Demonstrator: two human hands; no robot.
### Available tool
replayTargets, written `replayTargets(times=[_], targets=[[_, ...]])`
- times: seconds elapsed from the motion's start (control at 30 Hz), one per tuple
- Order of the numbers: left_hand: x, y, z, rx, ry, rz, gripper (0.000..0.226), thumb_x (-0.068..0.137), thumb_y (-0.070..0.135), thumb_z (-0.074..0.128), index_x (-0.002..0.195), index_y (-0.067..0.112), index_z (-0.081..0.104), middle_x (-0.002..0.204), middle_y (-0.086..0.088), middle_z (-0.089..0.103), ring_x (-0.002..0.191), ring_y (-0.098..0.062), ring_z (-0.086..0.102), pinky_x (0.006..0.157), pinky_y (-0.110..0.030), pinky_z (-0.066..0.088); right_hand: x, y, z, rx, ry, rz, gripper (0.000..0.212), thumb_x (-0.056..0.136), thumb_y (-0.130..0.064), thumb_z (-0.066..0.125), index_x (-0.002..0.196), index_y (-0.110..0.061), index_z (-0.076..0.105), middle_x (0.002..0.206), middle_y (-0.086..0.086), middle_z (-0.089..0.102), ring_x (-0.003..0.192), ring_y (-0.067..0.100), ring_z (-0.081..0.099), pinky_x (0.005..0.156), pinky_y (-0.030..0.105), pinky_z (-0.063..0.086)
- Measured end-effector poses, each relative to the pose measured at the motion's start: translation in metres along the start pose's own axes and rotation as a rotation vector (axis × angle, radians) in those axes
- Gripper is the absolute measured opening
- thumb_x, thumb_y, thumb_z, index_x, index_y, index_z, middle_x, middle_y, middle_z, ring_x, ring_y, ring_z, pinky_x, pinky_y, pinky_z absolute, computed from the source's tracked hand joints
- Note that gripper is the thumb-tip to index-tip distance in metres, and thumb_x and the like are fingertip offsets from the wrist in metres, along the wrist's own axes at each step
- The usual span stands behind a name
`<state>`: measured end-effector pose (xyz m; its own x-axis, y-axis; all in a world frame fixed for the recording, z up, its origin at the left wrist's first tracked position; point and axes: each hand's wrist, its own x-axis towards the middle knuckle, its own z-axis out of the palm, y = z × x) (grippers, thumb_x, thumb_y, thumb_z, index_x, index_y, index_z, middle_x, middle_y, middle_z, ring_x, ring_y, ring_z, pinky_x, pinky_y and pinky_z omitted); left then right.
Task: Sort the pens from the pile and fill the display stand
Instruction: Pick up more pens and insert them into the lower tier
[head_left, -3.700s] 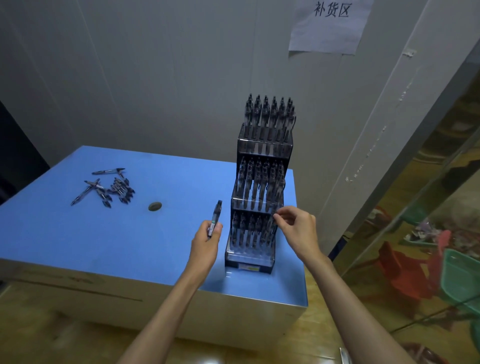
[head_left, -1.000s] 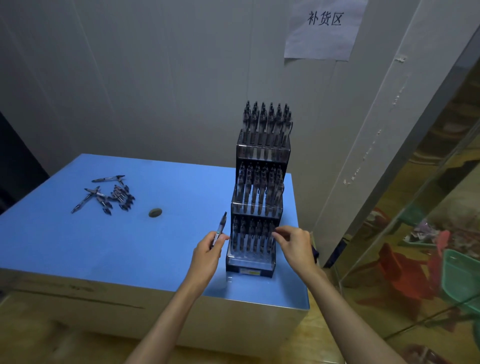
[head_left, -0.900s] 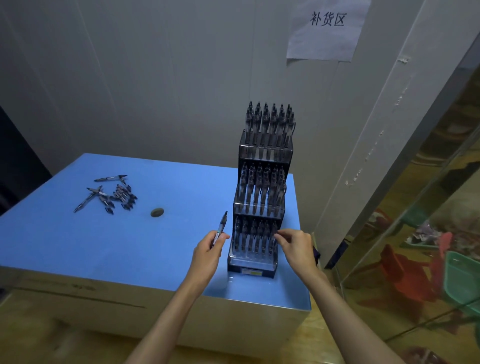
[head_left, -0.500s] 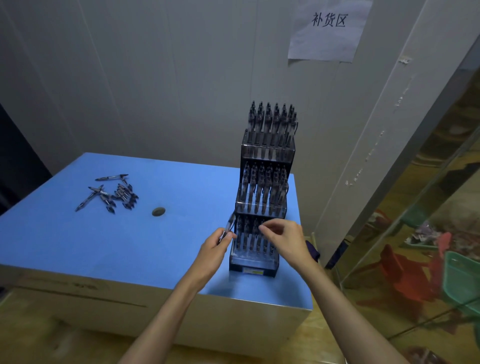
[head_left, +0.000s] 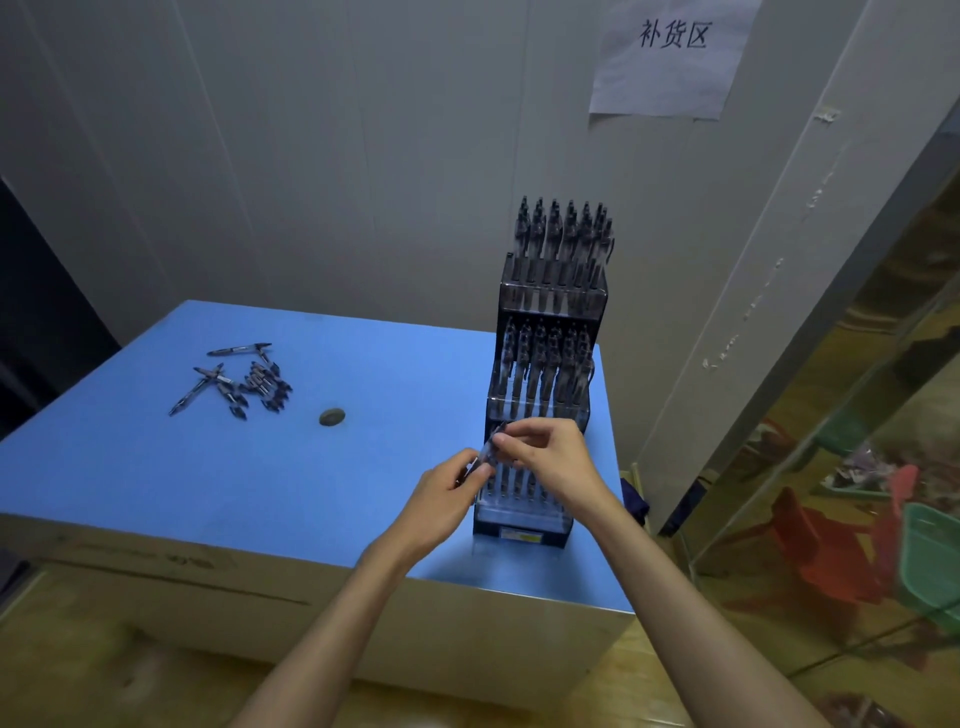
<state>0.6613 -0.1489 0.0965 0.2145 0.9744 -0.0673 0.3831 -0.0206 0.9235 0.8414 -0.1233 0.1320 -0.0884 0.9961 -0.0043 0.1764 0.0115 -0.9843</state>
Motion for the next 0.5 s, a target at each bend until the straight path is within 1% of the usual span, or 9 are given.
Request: replayTargets(times=[0.03,0.07,0.13,0.2,0.3,0.4,0.5], targets=[[0.0,0.0,-0.001,0.029,0.002,0.004,0.024,0.104,0.043,0.049,0.092,0.025,0.06,0.076,0.0,0.055,0.066,-0.014,0.046,0.065,-0.041,0.045,0.001,-0.001,0.002,0.006,0.016,-0.003,0.013,0.087,-0.016,0.077,0.096,-0.008,0.075,0.085,0.004,0.078,0.083,0.018,0.075,0.081,0.034,0.06],[0.001,0.0,-0.002,0.101,0.016,0.017,0.022,0.104,0.043,0.049,0.096,0.028,0.061,0.081,0.002,0.059,0.07,-0.013,0.051,0.07,-0.042,0.049,0.002,-0.002,0.003,0.008,0.036,-0.009,0.013,0.086,-0.015,0.078,0.096,-0.007,0.074,0.084,0.006,0.078,0.082,0.02,0.076,0.082,0.037,0.061],[0.002,-0.001,-0.009,0.317,0.068,0.049,0.02,0.103,0.045,0.048,0.108,0.034,0.063,0.096,0.01,0.061,0.084,-0.007,0.059,0.08,-0.036,0.051,0.004,-0.001,0.004,-0.007,0.092,-0.024,0.013,0.086,-0.013,0.077,0.096,-0.005,0.074,0.082,0.006,0.077,0.079,0.019,0.076,0.08,0.04,0.062],[0.003,-0.001,-0.018,0.467,0.13,0.083,0.021,0.102,0.047,0.047,0.114,0.038,0.062,0.104,0.015,0.06,0.095,-0.005,0.059,0.084,-0.033,0.05,0.006,0.001,0.003,-0.119,0.163,-0.064,0.014,0.087,-0.016,0.077,0.098,-0.008,0.075,0.08,0.002,0.077,0.076,0.013,0.075,0.078,0.035,0.062],[0.004,-0.007,-0.03,0.631,0.196,0.137,0.025,0.101,0.047,0.047,0.119,0.037,0.061,0.113,0.015,0.06,0.106,-0.009,0.058,0.09,-0.034,0.047,0.008,0.004,0.0,-0.367,0.223,-0.164,0.019,0.088,-0.023,0.076,0.102,-0.011,0.078,0.085,-0.004,0.077,0.078,0.003,0.071,0.079,0.025,0.06],[0.005,-0.009,-0.039,0.732,0.243,0.182,0.032,0.1,0.048,0.05,0.126,0.034,0.061,0.124,0.011,0.061,0.116,-0.015,0.057,0.096,-0.038,0.045,0.009,0.006,0.0,-0.487,0.232,-0.236,0.021,0.089,-0.022,0.075,0.106,-0.009,0.077,0.093,-0.001,0.077,0.084,0.005,0.07,0.085,0.02,0.056],[0.004,-0.008,-0.043,0.746,0.258,0.185,0.035,0.099,0.047,0.051,0.13,0.033,0.06,0.128,0.01,0.061,0.12,-0.016,0.056,0.098,-0.038,0.043,0.009,0.009,0.003,-0.541,0.22,-0.253,0.021,0.09,-0.02,0.074,0.106,-0.008,0.077,0.095,0.002,0.077,0.086,0.007,0.07,0.085,0.018,0.054]])
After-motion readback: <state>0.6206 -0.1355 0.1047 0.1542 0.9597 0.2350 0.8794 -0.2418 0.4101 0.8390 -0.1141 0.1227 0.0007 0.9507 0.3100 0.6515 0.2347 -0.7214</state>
